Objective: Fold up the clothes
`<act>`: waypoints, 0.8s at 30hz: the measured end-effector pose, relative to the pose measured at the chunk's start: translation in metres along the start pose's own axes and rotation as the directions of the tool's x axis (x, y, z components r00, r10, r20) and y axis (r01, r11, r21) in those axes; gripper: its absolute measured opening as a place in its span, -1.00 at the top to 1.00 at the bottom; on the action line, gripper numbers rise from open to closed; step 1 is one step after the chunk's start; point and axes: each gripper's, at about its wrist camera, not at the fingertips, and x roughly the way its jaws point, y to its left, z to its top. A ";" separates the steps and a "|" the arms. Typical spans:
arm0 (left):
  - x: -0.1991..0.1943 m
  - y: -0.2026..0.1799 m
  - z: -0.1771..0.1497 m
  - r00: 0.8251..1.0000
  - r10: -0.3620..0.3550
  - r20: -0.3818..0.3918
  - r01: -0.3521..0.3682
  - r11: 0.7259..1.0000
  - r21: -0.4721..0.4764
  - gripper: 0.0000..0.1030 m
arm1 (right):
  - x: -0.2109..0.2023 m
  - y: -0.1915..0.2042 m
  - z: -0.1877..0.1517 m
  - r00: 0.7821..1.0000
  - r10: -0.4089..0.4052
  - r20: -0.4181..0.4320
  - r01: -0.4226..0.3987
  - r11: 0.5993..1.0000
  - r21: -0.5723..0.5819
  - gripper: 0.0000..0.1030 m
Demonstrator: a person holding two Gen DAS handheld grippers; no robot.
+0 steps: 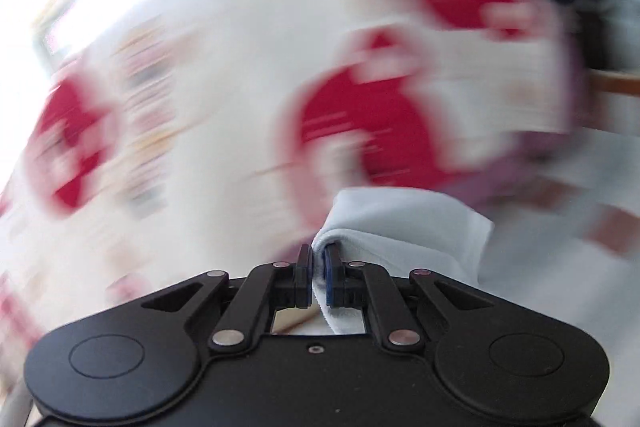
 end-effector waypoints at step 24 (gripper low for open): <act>0.094 -0.004 0.008 0.999 0.015 -0.042 -0.012 0.996 0.084 -0.44 | -0.022 -0.048 -0.089 0.838 -0.375 -0.396 0.247 0.908 -0.338 -0.08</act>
